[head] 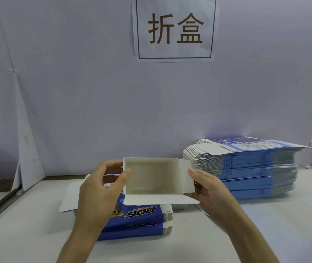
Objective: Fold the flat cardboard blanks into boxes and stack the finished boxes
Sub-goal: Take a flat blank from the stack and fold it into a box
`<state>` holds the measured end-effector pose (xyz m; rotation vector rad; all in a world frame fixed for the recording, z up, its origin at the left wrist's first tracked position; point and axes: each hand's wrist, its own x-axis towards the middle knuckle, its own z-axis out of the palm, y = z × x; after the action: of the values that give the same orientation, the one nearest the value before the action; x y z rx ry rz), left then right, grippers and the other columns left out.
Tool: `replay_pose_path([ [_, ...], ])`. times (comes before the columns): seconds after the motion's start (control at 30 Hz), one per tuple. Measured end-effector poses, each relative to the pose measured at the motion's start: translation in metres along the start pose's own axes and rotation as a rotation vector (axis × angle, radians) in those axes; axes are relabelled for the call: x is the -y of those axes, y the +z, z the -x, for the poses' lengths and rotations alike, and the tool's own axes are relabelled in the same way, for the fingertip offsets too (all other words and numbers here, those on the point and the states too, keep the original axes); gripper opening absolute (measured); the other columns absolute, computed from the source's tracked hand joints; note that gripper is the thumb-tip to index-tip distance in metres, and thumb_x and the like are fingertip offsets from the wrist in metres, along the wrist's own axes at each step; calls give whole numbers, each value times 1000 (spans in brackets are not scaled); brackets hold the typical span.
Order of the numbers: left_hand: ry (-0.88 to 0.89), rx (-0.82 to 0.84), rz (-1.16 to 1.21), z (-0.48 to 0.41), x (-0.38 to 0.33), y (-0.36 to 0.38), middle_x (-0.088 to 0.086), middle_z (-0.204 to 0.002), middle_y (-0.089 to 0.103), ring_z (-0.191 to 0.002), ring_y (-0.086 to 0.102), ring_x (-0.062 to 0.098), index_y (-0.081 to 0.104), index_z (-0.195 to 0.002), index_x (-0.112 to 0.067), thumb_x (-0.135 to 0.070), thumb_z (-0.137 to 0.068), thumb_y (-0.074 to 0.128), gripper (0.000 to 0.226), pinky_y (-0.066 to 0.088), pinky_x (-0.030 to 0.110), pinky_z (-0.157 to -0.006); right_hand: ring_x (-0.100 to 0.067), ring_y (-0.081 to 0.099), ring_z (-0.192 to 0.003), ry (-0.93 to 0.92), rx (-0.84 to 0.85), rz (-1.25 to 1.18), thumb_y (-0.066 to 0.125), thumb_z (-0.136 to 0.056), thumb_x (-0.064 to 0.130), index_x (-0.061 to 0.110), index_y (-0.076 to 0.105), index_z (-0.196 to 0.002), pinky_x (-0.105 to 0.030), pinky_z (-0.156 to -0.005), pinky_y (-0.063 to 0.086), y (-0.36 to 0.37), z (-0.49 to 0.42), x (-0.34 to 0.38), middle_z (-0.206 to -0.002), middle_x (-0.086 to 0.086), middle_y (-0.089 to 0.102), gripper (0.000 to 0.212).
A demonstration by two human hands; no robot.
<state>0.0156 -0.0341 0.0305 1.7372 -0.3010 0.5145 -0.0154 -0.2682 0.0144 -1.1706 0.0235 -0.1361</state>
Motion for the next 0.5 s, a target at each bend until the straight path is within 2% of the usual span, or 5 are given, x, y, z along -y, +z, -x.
replay_pose_path([
  [0.13,5,43,18,2,-1,3,-18,-86,69,-82,64,-4,64,-89,-38,-30,-84,70,11,52,21,-70,-27,65,-85,113,-64,-197,62,-80,18,-3,66,-113,-39,-83,52,0,-4,-9,-95,-17,71,39],
  [0.23,20,50,21,4,-2,4,-15,-83,69,-80,62,-8,63,-88,-39,-31,-82,71,13,47,9,-49,-30,65,-98,99,-97,-289,63,-79,18,-2,65,-114,-42,-92,51,-1,-6,-10,-106,-18,70,40],
  [0.3,12,52,36,5,-3,5,-13,-83,69,-79,62,-7,63,-88,-37,-30,-82,72,13,44,6,-45,-27,69,-94,28,-121,-216,65,-75,23,0,67,-109,-41,-86,54,-2,-6,-9,-103,-16,72,42],
  [0.43,49,112,17,9,-3,12,-16,-82,70,-81,64,-5,65,-91,-31,-24,-80,74,16,45,2,-63,-33,65,-94,75,-197,-250,58,-92,21,-2,64,-116,-44,-85,54,-3,-9,-14,-100,-18,71,34],
  [0.5,51,133,24,10,-4,15,-15,-81,71,-80,64,-4,65,-91,-30,-25,-79,74,16,45,2,-65,-35,63,-100,115,-192,-309,54,-96,21,-1,64,-119,-46,-84,53,-4,-10,-13,-106,-19,70,34],
])
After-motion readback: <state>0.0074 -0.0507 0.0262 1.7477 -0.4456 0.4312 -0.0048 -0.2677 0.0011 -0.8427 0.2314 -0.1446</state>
